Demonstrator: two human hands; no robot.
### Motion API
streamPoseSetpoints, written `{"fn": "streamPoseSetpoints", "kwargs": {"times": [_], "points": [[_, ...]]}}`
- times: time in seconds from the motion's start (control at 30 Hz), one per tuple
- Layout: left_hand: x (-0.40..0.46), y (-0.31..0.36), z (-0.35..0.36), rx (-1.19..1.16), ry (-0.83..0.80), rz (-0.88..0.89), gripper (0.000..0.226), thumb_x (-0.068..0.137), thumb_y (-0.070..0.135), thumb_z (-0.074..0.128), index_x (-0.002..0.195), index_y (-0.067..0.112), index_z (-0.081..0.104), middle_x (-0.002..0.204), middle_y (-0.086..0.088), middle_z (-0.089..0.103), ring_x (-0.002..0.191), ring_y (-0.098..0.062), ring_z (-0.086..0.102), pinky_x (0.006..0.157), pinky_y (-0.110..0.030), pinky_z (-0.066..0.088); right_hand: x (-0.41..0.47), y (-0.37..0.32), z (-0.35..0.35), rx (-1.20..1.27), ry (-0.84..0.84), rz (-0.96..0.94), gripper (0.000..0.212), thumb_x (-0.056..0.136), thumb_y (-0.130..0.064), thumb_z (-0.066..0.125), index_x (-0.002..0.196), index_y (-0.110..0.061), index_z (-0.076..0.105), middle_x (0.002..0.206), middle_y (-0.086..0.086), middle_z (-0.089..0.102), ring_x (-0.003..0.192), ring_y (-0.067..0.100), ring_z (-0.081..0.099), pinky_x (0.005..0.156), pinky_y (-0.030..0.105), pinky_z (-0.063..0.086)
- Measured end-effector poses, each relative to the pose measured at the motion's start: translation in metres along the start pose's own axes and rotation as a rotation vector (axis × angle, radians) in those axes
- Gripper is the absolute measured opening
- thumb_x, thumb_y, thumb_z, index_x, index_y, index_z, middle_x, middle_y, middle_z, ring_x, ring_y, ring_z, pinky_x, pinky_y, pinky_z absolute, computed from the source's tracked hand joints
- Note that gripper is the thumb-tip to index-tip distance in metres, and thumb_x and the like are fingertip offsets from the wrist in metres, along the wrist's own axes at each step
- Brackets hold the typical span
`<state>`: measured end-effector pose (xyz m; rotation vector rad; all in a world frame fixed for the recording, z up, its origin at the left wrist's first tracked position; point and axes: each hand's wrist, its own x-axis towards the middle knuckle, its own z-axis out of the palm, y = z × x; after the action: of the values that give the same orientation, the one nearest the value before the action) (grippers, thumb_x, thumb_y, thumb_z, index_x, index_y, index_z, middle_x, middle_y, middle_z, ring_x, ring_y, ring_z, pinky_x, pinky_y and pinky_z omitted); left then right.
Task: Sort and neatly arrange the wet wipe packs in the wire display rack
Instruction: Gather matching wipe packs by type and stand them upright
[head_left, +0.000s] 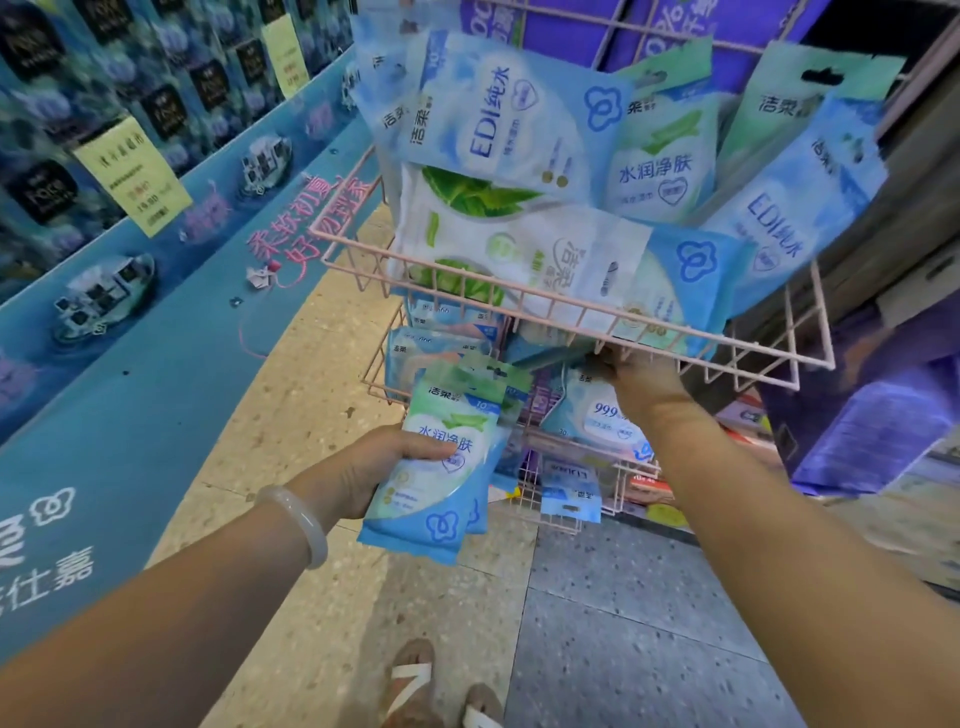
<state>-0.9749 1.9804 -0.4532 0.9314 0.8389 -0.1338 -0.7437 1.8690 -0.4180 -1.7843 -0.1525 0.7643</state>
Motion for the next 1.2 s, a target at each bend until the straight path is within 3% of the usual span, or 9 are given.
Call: {"fn": "streamPoseSetpoints", "kwargs": {"times": [0.07,0.13,0.27,0.43,0.67,0.83,1.0,1.2], "points": [[-0.002,-0.001,-0.002,0.004,-0.005,-0.008,0.015,0.073,0.011,0.062,0.084,0.006,0.071,0.073,-0.013,0.074,0.058,-0.026,0.069,0.055,-0.03,0.058,-0.01,-0.005,-0.012,0.347,-0.069,-0.064,0.024,0.097,-0.01,0.037,0.112,-0.012,0.054,0.114,0.015,0.061,0.101,0.03,0.061,0.087,0.044,0.052],[-0.003,-0.002,-0.002,0.018,-0.005,-0.011,0.025,0.065,0.014,0.065,0.087,0.004,0.07,0.075,-0.015,0.074,0.059,-0.027,0.07,0.057,-0.032,0.058,-0.015,0.002,-0.028,0.562,-0.106,-0.036,0.018,0.096,-0.018,0.041,0.1,-0.018,0.058,0.093,0.003,0.069,0.081,0.02,0.068,0.07,0.036,0.059],[-0.003,-0.007,-0.001,0.021,0.042,-0.002,0.031,0.064,0.016,0.066,0.092,0.004,0.069,0.076,-0.014,0.074,0.06,-0.027,0.069,0.06,-0.031,0.058,-0.036,0.028,-0.065,0.677,-0.204,0.056,0.018,0.094,-0.01,0.041,0.098,-0.007,0.059,0.081,0.006,0.075,0.077,0.019,0.072,0.064,0.03,0.06],[-0.002,-0.012,0.01,0.019,0.093,0.019,0.012,0.08,0.012,0.059,0.085,0.005,0.068,0.069,-0.012,0.073,0.055,-0.025,0.069,0.056,-0.03,0.057,-0.065,0.057,-0.092,0.599,-0.256,0.154,0.015,0.09,-0.011,0.045,0.098,-0.009,0.058,0.076,0.004,0.075,0.068,0.015,0.072,0.052,0.025,0.057],[-0.006,-0.026,0.039,0.039,0.067,0.004,0.012,0.08,0.011,0.06,0.081,0.003,0.07,0.067,-0.013,0.073,0.052,-0.025,0.068,0.049,-0.028,0.056,-0.094,0.084,-0.101,0.566,-0.368,0.211,0.032,0.069,-0.013,0.058,0.101,-0.01,0.061,0.084,0.006,0.075,0.074,0.018,0.072,0.058,0.032,0.059],[-0.01,-0.032,0.049,0.043,0.049,0.018,0.015,0.078,0.01,0.061,0.089,0.003,0.068,0.073,-0.014,0.074,0.058,-0.026,0.07,0.064,-0.032,0.056,-0.106,0.082,-0.115,0.505,-0.398,0.19,0.028,0.068,-0.013,0.059,0.095,-0.012,0.065,0.084,0.006,0.075,0.074,0.019,0.072,0.06,0.035,0.06],[-0.019,-0.031,0.063,0.047,0.006,0.021,0.033,0.064,0.011,0.066,0.095,0.0,0.068,0.079,-0.018,0.074,0.062,-0.03,0.071,0.06,-0.034,0.059,-0.117,0.071,-0.116,0.443,-0.396,0.133,0.031,0.065,-0.017,0.061,0.096,-0.014,0.062,0.079,0.003,0.075,0.068,0.016,0.071,0.056,0.03,0.058],[-0.032,-0.034,0.087,0.034,-0.05,0.007,0.037,0.061,0.013,0.066,0.096,0.0,0.069,0.083,-0.02,0.073,0.064,-0.031,0.07,0.056,-0.035,0.058,-0.12,0.049,-0.094,0.292,-0.388,0.043,0.011,0.085,-0.008,0.054,0.092,-0.014,0.06,0.075,0.0,0.074,0.063,0.013,0.07,0.047,0.024,0.053]]}}
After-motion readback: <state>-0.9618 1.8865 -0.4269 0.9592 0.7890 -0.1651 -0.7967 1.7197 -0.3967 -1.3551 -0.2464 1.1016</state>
